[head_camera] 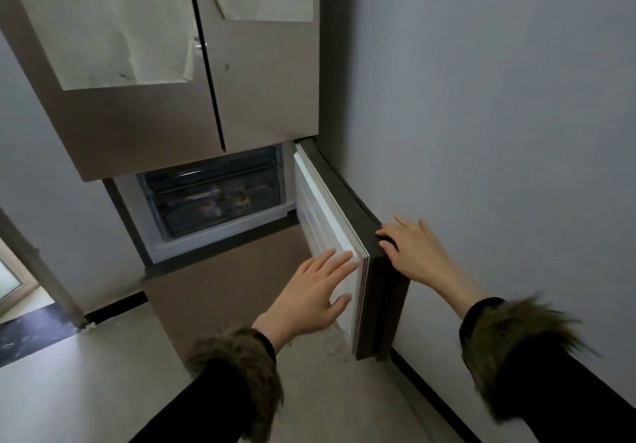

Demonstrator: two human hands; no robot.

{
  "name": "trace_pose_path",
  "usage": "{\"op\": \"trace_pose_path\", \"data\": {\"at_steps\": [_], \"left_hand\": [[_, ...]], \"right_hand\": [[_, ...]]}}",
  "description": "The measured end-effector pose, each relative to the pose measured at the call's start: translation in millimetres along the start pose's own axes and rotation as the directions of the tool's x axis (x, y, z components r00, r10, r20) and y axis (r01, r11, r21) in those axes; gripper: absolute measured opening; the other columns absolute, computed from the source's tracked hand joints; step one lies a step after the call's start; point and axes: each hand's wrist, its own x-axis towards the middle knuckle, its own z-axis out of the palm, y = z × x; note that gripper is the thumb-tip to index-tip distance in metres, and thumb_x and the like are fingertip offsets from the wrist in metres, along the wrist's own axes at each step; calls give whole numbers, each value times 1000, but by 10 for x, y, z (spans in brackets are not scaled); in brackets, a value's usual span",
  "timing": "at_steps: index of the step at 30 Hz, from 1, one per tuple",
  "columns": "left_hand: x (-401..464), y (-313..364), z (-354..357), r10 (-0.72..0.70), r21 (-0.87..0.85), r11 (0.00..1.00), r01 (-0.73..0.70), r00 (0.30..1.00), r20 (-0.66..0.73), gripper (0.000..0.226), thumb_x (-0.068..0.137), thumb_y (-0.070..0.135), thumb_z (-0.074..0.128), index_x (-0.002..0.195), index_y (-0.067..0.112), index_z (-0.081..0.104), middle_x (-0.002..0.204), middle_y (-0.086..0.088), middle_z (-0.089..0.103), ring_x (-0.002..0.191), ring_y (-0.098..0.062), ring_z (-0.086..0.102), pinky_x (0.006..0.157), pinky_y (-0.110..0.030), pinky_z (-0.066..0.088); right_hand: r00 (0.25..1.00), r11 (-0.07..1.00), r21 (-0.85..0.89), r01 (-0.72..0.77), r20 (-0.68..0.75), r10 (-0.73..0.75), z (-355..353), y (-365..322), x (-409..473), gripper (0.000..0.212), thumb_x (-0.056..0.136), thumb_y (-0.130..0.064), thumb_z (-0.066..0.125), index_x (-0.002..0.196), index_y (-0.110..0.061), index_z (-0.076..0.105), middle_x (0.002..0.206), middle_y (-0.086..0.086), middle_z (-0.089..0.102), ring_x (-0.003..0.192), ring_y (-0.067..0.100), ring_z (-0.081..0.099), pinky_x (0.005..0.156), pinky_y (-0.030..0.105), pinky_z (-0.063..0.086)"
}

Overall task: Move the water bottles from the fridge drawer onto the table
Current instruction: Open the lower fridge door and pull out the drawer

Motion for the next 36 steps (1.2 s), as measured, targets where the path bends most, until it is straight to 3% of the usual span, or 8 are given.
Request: {"op": "trace_pose_path", "data": {"at_steps": [5, 8, 11, 16, 21, 31, 34, 36], "left_hand": [[-9, -165, -118, -100, 10, 995, 101, 994, -43, 58, 92, 46, 39, 145, 30, 20, 156, 7, 12, 144, -13, 6, 119, -38, 9], [-96, -387, -179, -151, 48, 987, 156, 984, -99, 66, 85, 56, 25, 145, 29, 21, 156, 5, 15, 144, -15, 12, 117, -34, 9], [-222, -638, -237, -247, 4, 968, 251, 955, -161, 60, 91, 50, 35, 145, 27, 21, 155, 5, 15, 143, -13, 13, 112, -26, 7], [-450, -1116, -318, -401, -48, 915, 400, 893, -203, 58, 93, 42, 44, 144, 24, 25, 154, 4, 21, 141, -13, 20, 116, -32, 18], [-566, -1677, -258, -520, -60, 852, 520, 828, -209, 57, 93, 40, 45, 144, 23, 26, 153, 2, 25, 141, -14, 22, 116, -33, 20], [-263, -3136, 103, -620, -108, 784, 611, 764, -177, 54, 94, 36, 44, 143, 21, 28, 150, 1, 30, 138, -12, 27, 109, -19, 14], [-68, -3557, 215, -706, -262, 702, 663, 697, -129, 53, 94, 36, 46, 143, 23, 28, 149, 2, 31, 136, -11, 28, 108, -20, 18], [97, -3765, 264, -809, -521, 532, 668, 583, -78, 51, 94, 33, 47, 141, 22, 32, 147, 2, 34, 134, -11, 30, 105, -20, 23]], "right_hand": [[999, 994, -106, 8, -44, -13, -26, 109, -75, 51, 97, -44, 31, 145, -25, 27, 153, 0, 25, 143, 18, 14, 115, 47, 5], [995, 993, -84, 79, -54, -84, 5, -47, 14, 57, 95, -50, 32, 146, -26, 22, 155, 0, 22, 144, 18, 12, 117, 49, 5], [979, 977, -101, 186, -68, -193, 94, -297, 177, 57, 95, -50, 33, 146, -26, 23, 153, -1, 26, 143, 17, 15, 116, 48, 6], [948, 948, -61, 313, -43, -316, 322, -747, 584, 57, 95, -49, 35, 145, -24, 25, 151, -2, 30, 142, 15, 20, 116, 45, 6], [921, 920, -41, 391, 22, -390, 679, -1122, 1137, 57, 95, -50, 32, 146, -26, 22, 154, -2, 24, 143, 15, 15, 116, 43, 4], [881, 889, -28, 456, 156, -447, 1629, -1608, 2587, 57, 95, -48, 35, 146, -25, 24, 153, -2, 25, 144, 16, 13, 116, 44, -1], [897, 912, 87, 400, 170, -409, 1893, -1692, 3001, 55, 96, -46, 37, 145, -24, 26, 152, -1, 28, 142, 15, 18, 117, 43, 2], [933, 907, 342, 244, 174, -316, 2060, -1739, 3233, 52, 96, -41, 40, 144, -21, 30, 150, 1, 32, 140, 16, 24, 117, 41, 11]]}}
